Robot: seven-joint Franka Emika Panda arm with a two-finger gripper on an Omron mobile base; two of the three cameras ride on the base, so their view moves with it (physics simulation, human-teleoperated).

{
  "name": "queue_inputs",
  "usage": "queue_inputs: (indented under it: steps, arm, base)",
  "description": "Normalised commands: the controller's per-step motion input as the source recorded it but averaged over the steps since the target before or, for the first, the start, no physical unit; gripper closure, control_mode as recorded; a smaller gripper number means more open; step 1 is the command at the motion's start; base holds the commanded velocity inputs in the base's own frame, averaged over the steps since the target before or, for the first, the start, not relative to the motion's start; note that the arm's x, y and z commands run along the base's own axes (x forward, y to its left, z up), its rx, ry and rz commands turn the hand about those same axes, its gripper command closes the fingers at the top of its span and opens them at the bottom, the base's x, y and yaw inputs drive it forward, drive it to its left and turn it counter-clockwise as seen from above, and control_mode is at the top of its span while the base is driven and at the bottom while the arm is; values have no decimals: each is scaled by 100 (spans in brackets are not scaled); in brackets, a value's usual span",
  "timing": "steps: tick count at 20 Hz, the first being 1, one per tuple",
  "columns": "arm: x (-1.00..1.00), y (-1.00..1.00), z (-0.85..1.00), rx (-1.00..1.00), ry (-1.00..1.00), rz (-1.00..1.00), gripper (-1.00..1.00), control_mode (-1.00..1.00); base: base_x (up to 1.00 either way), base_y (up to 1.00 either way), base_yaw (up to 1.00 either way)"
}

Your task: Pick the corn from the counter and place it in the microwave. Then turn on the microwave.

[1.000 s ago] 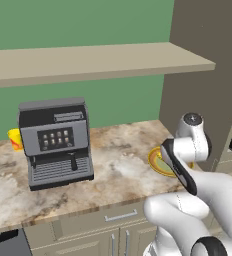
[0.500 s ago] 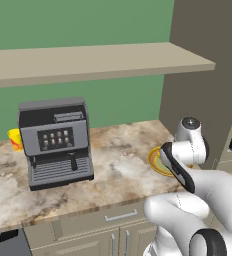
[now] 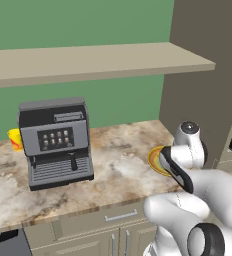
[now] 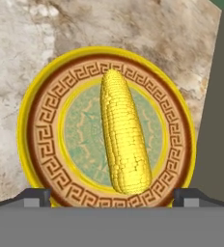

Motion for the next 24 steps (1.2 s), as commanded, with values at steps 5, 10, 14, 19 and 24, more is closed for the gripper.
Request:
queue_inputs:
  steps: [5, 10, 14, 19, 24]
  arm:
    - [13, -6, -14, 0, 2, 0, -100, -100]
    - [9, -1, -9, 0, 0, 0, -100, -100]
    - [9, -1, -7, 0, 0, 0, -100, -100]
    - [8, -8, -8, 0, 0, 0, -100, -100]
    - [6, -8, -10, 0, 0, 0, -100, -100]
  base:
    - [0, 0, 0]
    - [0, 0, 0]
    - [0, 0, 0]
    - [0, 0, 0]
    - [0, 0, 0]
